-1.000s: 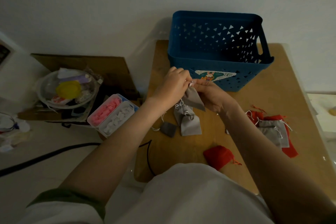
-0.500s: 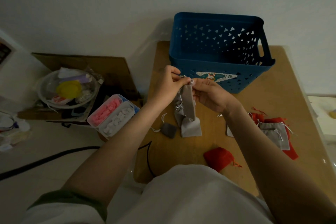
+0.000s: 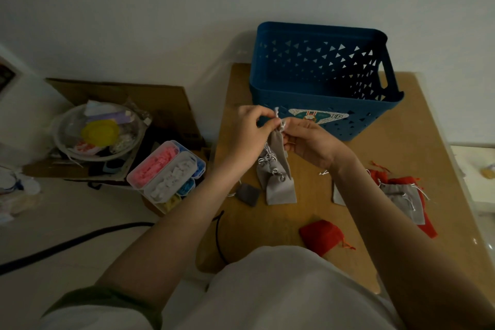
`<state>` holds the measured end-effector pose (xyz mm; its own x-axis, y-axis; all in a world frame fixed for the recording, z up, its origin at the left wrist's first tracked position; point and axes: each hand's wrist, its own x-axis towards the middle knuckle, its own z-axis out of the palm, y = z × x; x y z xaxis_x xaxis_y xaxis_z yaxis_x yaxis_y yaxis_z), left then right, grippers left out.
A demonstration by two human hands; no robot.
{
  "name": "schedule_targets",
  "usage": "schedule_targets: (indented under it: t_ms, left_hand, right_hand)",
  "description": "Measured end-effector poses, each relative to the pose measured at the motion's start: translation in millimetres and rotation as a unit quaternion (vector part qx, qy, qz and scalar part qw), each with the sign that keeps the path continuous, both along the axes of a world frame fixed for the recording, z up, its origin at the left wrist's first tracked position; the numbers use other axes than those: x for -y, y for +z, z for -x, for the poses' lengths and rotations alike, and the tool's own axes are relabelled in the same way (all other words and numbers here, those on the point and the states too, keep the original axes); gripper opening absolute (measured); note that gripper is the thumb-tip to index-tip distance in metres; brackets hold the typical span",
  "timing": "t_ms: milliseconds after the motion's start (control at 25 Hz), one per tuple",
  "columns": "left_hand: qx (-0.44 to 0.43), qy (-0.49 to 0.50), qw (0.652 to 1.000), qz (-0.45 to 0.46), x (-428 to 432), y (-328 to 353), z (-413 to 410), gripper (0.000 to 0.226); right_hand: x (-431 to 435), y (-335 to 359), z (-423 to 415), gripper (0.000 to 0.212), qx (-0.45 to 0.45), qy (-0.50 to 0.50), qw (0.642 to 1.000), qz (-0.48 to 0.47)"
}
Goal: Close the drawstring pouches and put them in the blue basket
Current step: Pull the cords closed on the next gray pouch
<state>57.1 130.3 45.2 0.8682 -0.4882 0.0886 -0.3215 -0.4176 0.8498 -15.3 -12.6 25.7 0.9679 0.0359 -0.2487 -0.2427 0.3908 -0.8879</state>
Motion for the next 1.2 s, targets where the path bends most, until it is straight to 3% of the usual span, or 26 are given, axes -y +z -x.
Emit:
schedule_targets:
  t_ms: [240, 400, 640, 800, 880, 1000, 1120, 1200]
  left_hand:
    - [0.105, -0.015, 0.994, 0.024, -7.2, 3.4, 4.1, 0.010]
    - [0.107, -0.020, 0.994, -0.004, -12.7, -4.3, -0.3, 0.014]
    - [-0.046, -0.081, 0.995, 0.024, -14.1, -7.1, 3.8, 0.016]
    - [-0.087, -0.080, 0.992, 0.030, -13.6, -12.5, 5.9, 0.018]
    - [-0.135, -0.079, 0.987, 0.042, -12.4, -16.3, 6.1, 0.015]
    - [-0.196, -0.030, 0.977, 0.078, -10.4, -20.6, 9.4, 0.015]
    - [-0.224, -0.025, 0.974, -0.029, -8.5, -35.5, 11.6, 0.017]
    - [-0.295, -0.020, 0.953, -0.058, -10.4, -48.0, 11.2, 0.020]
  right_hand:
    - [-4.1, -0.3, 0.8, 0.013, 0.000, -0.007, 1.000, -0.003]
    - [-0.7, -2.3, 2.9, 0.018, -0.012, -0.076, 0.996, 0.041]
    - [-2.2, -9.3, 6.5, 0.020, -0.028, -0.115, 0.988, 0.099]
    - [2.9, -12.1, 8.4, 0.011, -0.001, -0.085, 0.991, 0.103]
    - [0.0, -12.0, 11.4, 0.026, -0.014, -0.049, 0.991, 0.123]
    - [-13.5, -22.0, 15.7, 0.052, -0.103, -0.014, 0.963, 0.250]
    - [-20.5, -38.3, 22.8, 0.020, -0.126, -0.048, 0.946, 0.295]
    - [-18.0, -49.0, 28.4, 0.007, -0.143, -0.027, 0.944, 0.295]
